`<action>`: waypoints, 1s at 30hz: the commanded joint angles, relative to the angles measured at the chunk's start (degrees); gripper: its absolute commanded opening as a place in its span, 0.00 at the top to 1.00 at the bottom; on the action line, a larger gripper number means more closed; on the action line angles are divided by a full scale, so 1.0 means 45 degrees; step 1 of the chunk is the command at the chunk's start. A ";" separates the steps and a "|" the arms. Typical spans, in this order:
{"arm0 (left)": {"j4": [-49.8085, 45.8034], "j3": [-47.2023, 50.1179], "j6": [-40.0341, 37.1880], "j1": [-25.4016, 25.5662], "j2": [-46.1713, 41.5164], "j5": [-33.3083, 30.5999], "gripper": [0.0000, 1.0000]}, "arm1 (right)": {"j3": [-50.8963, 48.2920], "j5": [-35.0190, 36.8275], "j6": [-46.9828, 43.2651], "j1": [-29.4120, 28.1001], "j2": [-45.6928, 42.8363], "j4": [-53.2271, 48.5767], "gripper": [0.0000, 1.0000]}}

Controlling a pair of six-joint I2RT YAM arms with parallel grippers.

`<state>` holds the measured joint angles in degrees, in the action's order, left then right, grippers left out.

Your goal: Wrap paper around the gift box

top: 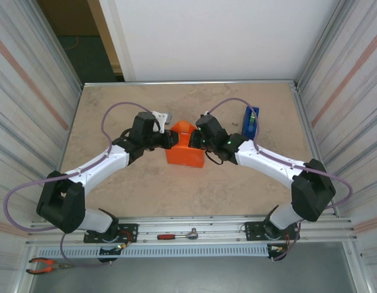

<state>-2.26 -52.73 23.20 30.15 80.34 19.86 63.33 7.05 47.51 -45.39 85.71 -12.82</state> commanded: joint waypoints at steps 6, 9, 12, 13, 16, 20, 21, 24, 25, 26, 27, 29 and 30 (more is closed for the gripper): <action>-0.0855 0.0156 -0.0253 0.0134 0.0070 -0.0233 0.90 | -0.0542 -0.0429 -0.0098 0.0129 -0.0653 -0.0016 1.00; -0.0861 0.0150 -0.0218 0.0125 0.0115 -0.0219 0.90 | -0.0544 -0.0429 -0.0127 0.0251 -0.0706 -0.0063 1.00; -0.0871 0.0097 -0.0251 0.0133 0.0106 -0.0199 0.90 | -0.0720 -0.0396 -0.0117 0.0370 -0.0788 -0.0079 1.00; -0.0897 0.0087 -0.0251 0.0120 0.0104 -0.0194 0.91 | -0.0805 -0.0391 -0.0108 0.0414 -0.0829 -0.0052 1.00; -0.0923 0.0076 -0.0274 0.0130 0.0111 -0.0177 0.91 | -0.1013 -0.0452 -0.0044 0.0532 -0.0939 0.0036 1.00; -0.0941 0.0028 -0.0200 0.0141 0.0059 -0.0117 0.91 | -0.1078 -0.0700 -0.0025 0.0571 -0.0763 0.0171 1.00; -0.0919 -0.0003 -0.0178 0.0140 0.0043 -0.0060 0.91 | -0.1074 -0.0787 0.0003 0.0555 -0.0698 0.0217 1.00; -0.0947 -0.0188 -0.0108 0.0221 0.0020 0.0093 0.87 | -0.1159 -0.0902 0.0014 0.0418 -0.0547 0.0347 1.00; -0.0952 -0.0241 -0.0043 0.0251 0.0019 0.0159 0.85 | -0.1176 -0.0907 0.0017 0.0362 -0.0498 0.0387 1.00; -0.0949 -0.0287 -0.0047 0.0307 0.0019 0.0159 0.83 | -0.1219 -0.0909 0.0017 0.0303 -0.0478 0.0422 1.00; -0.0998 -0.0341 -0.0039 0.0388 0.0038 0.0166 0.80 | -0.1270 -0.0920 0.0026 0.0265 -0.0488 0.0446 1.00; -0.1013 -0.0391 -0.0046 0.0547 0.0058 0.0085 0.77 | -0.1336 -0.0903 0.0053 0.0199 -0.0455 0.0481 1.00; -0.1021 -0.0390 -0.0070 0.0619 0.0078 0.0061 0.76 | -0.1398 -0.0893 0.0101 0.0182 -0.0458 0.0500 1.00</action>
<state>-3.20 -53.67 22.81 31.66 80.34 19.75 58.63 4.23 47.53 -43.77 82.89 -9.93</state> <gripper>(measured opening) 0.237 0.058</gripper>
